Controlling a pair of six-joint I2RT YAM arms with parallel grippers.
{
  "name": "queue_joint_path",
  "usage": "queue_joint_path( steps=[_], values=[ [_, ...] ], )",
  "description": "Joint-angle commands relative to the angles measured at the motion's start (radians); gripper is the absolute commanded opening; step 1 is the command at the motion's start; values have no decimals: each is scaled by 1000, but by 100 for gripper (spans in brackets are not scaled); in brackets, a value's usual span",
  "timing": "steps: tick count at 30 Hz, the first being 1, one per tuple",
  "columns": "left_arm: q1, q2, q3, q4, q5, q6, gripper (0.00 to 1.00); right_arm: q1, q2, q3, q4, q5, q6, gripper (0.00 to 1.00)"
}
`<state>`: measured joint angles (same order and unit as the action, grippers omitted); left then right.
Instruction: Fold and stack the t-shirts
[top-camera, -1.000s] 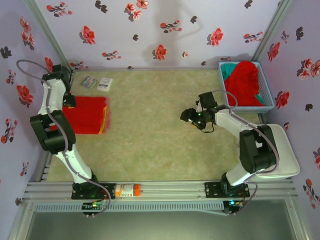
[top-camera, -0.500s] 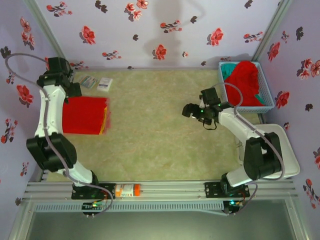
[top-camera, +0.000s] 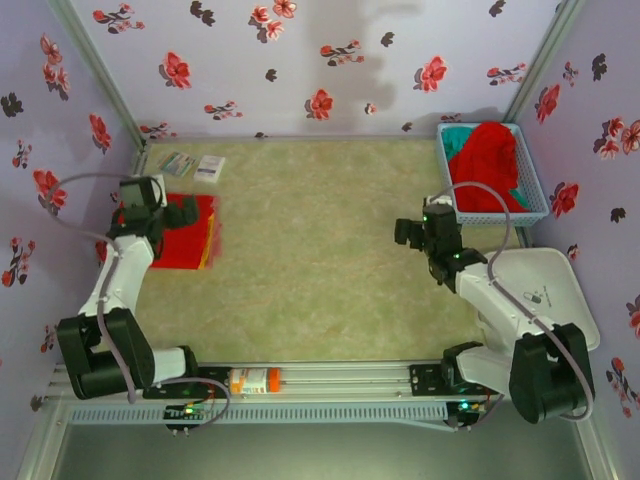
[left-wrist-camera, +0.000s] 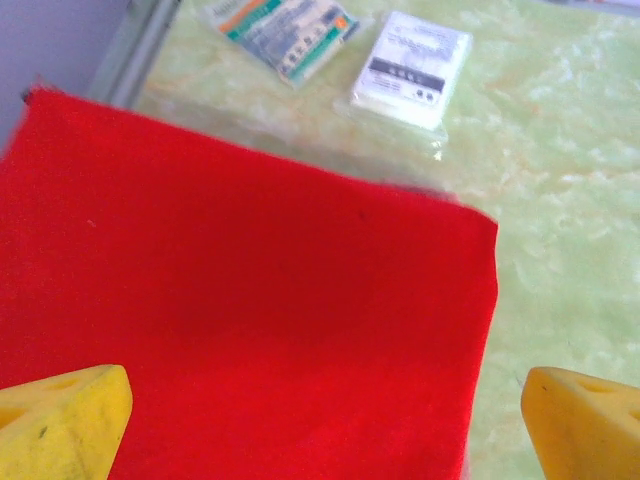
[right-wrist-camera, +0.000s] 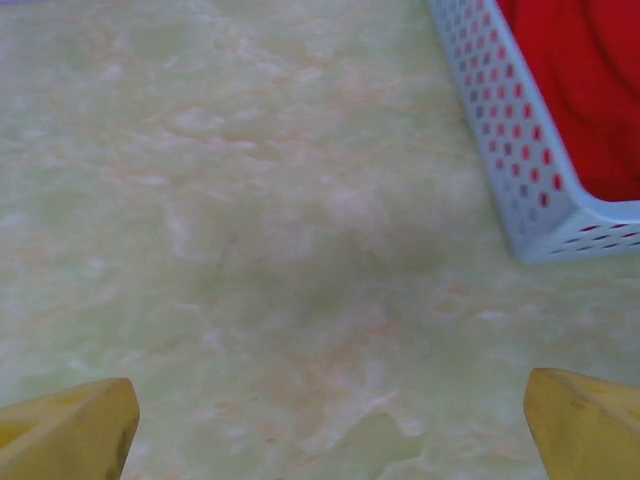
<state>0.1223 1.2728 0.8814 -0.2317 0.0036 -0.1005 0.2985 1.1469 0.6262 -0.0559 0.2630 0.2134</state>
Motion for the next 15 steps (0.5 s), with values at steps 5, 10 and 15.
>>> queue_joint_path(
  steps=[5,10,15],
  values=[
    [-65,-10,-213,423,-108,34,100,-56,-14,-169,384,77,-174,99],
    [-100,17,-310,608,-156,100,100,-107,122,-212,539,77,-171,99],
    [-105,65,-414,799,-137,82,100,-131,224,-208,671,76,-182,99]
  ],
)
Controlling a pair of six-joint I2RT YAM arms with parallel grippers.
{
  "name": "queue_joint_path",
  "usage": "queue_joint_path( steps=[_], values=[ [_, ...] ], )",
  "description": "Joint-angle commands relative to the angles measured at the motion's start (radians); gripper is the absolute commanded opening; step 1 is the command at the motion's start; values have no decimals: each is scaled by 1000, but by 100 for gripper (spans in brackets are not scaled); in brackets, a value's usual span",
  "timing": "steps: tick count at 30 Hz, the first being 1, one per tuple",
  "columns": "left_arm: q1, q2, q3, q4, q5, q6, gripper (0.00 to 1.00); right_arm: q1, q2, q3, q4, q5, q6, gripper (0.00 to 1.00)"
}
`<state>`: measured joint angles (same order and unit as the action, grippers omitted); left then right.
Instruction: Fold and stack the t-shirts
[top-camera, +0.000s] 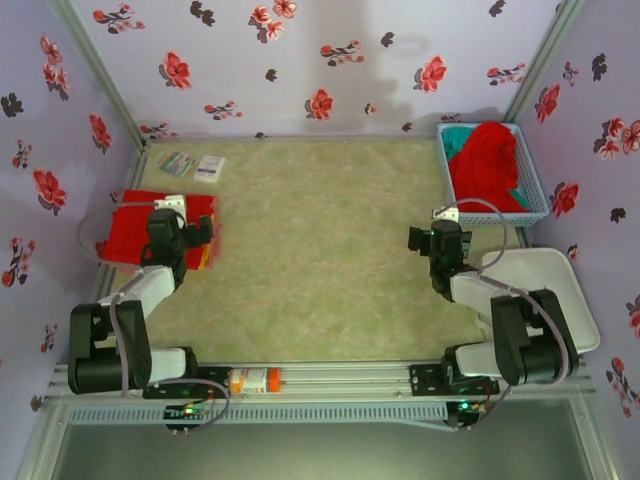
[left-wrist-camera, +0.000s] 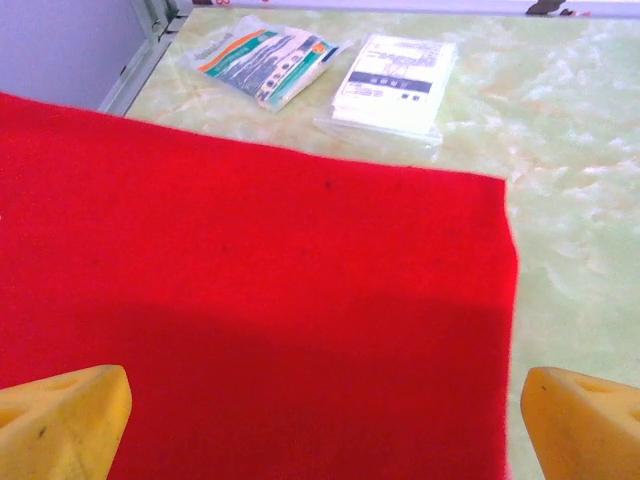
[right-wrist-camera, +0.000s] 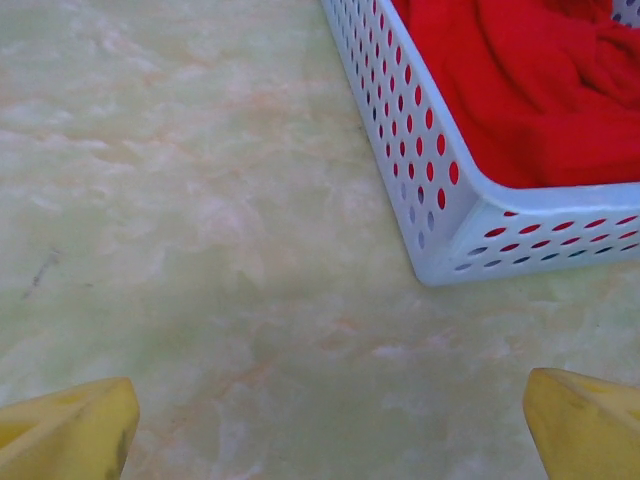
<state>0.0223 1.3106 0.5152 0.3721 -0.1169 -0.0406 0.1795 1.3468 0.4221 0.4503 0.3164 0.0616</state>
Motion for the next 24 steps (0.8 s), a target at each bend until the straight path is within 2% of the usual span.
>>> queue_joint_path(
  steps=[1,5,10,11,12,13,15,18,20,24],
  values=[
    [-5,43,-76,258,-4,19,100,-14,32,-4,183,23,-39,99],
    [-8,99,-152,451,27,15,100,-43,62,-7,232,-50,-64,99],
    [-10,195,-170,567,31,18,100,-170,246,-132,677,-98,47,99],
    [-10,227,-171,598,32,24,100,-180,231,-118,633,-99,66,100],
    [-11,233,-169,608,28,22,100,-184,199,-70,485,-91,77,100],
    [-9,221,-152,552,19,15,100,-180,192,-35,396,-91,78,100],
    [-11,230,-129,526,-12,15,100,-167,225,-57,498,-71,57,99],
    [-11,232,-129,528,-13,15,100,-166,202,-42,430,-77,55,99],
    [-13,231,-131,532,-13,15,100,-163,216,-52,475,-76,46,99],
    [-17,231,-126,521,-10,15,100,-163,211,-46,451,-78,46,99]
  ],
)
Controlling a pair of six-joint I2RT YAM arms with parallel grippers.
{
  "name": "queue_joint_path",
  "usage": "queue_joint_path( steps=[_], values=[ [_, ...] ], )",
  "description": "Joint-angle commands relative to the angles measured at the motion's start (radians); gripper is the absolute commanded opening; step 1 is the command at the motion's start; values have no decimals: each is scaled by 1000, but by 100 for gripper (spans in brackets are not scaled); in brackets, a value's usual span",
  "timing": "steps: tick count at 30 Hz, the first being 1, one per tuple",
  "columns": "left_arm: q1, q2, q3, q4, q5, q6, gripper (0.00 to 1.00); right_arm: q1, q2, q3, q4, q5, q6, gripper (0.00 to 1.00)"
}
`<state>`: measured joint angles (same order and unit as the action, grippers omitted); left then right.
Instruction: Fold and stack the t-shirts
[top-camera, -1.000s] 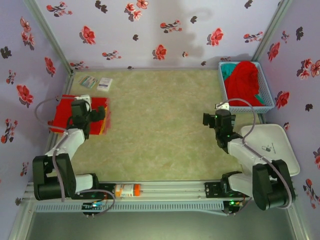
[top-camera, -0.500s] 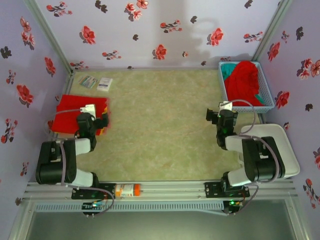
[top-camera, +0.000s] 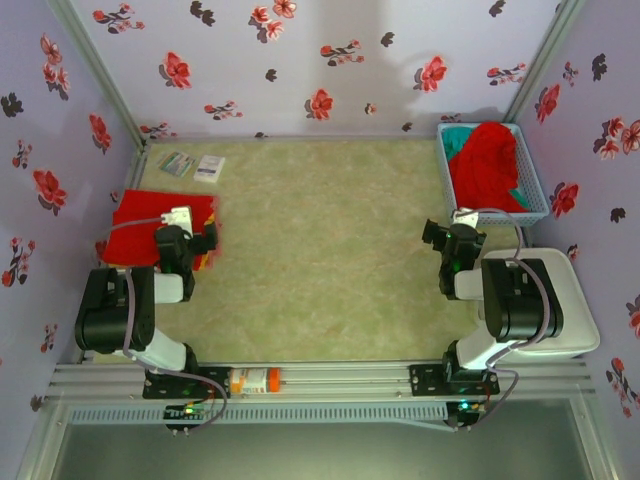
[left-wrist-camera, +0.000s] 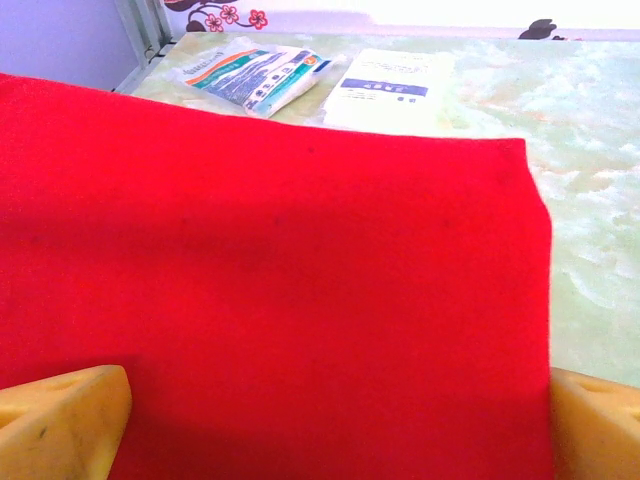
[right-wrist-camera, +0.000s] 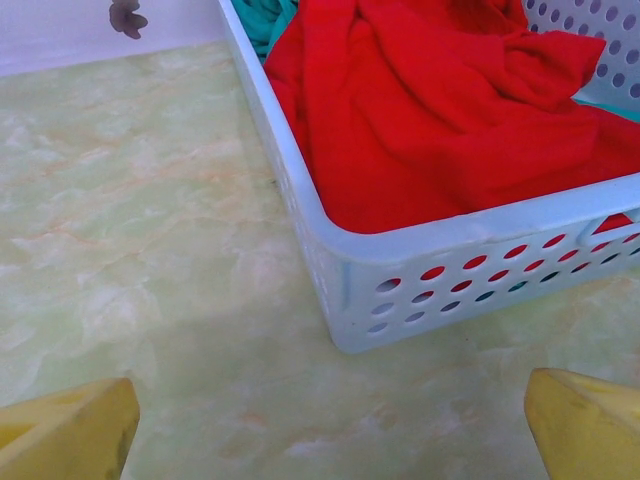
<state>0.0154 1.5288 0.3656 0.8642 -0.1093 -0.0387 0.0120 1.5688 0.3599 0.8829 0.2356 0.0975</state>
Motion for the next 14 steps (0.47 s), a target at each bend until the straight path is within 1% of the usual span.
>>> queue_joint_path(
  steps=[1,8,14],
  values=[
    [-9,15,23,31,-17,13,100,5,-9,17,24,4,10,99],
    [-11,15,24,29,-18,13,100,5,-5,34,-7,-24,4,99],
    [-11,15,24,30,-18,13,100,6,-10,24,5,-24,0,99]
  ],
)
